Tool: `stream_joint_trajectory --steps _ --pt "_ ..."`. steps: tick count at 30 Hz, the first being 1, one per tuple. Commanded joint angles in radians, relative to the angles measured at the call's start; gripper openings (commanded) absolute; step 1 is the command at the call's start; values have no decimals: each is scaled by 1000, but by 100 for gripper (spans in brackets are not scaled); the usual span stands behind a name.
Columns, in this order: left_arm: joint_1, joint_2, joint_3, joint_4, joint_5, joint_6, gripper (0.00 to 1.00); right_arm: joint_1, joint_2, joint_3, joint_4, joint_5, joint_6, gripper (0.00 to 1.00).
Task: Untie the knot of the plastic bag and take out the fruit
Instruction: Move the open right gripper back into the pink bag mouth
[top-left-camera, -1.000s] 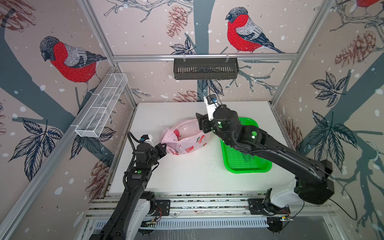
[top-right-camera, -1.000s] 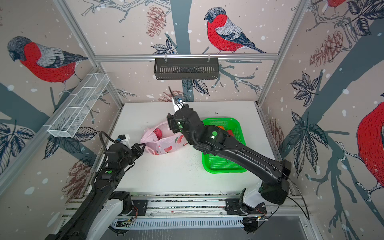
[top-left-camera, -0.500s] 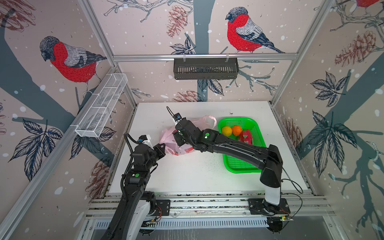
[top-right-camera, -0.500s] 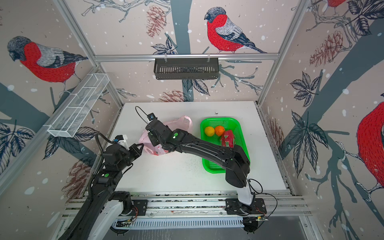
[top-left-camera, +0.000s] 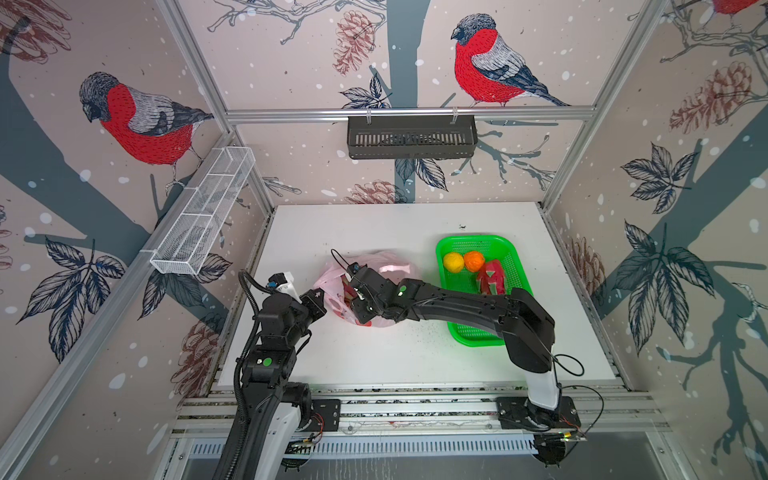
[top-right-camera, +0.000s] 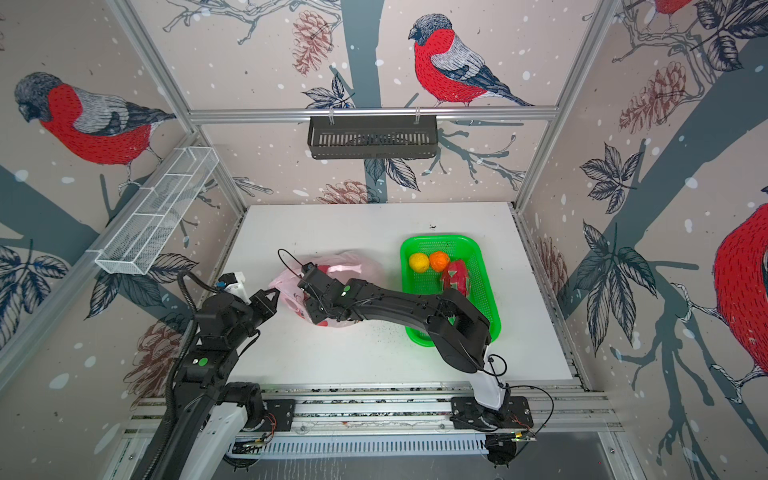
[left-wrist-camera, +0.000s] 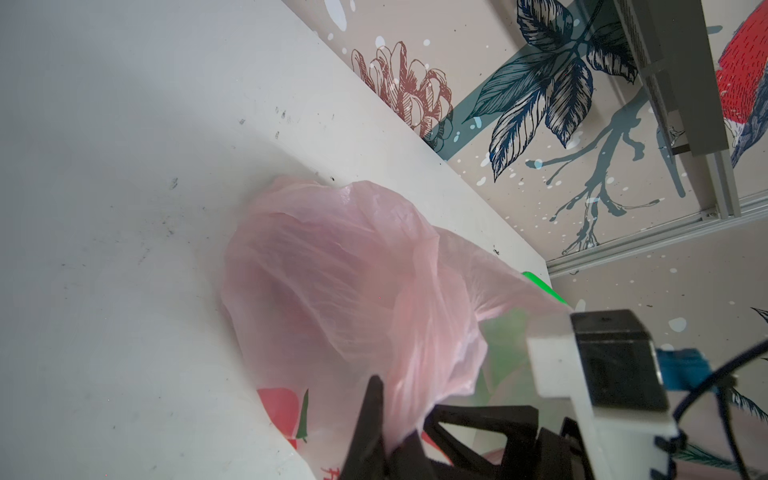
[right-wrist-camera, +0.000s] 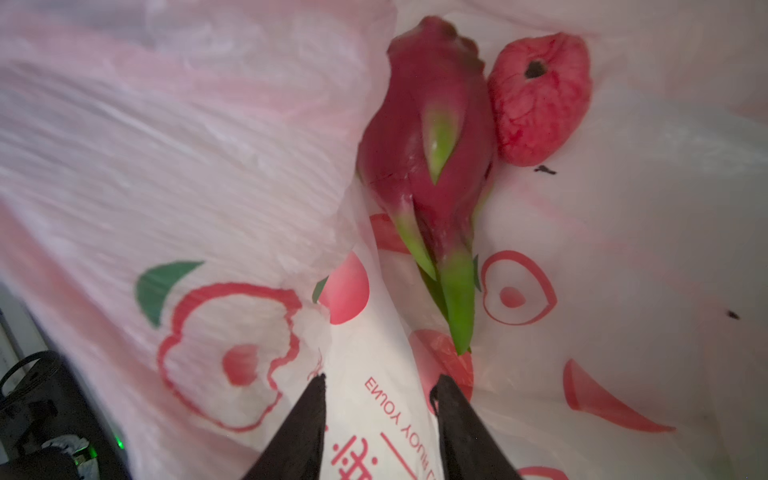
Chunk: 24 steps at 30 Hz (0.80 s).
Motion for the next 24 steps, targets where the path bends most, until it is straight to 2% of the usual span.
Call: stream_joint_trajectory --steps 1,5,9,16,24 --pt "4 -5 12 -17 -46 -10 0 12 21 -19 83 -73 -5 46" --pt "4 -28 19 -45 -76 -16 0 30 50 -35 127 -46 17 45" --pt "3 -67 28 -80 -106 -10 0 37 11 -114 201 80 95 46" --pt "4 -107 45 -132 -121 17 0 18 -81 -236 337 225 218 53" --pt "3 -133 29 -143 -105 20 0 7 -7 -141 357 218 222 66"
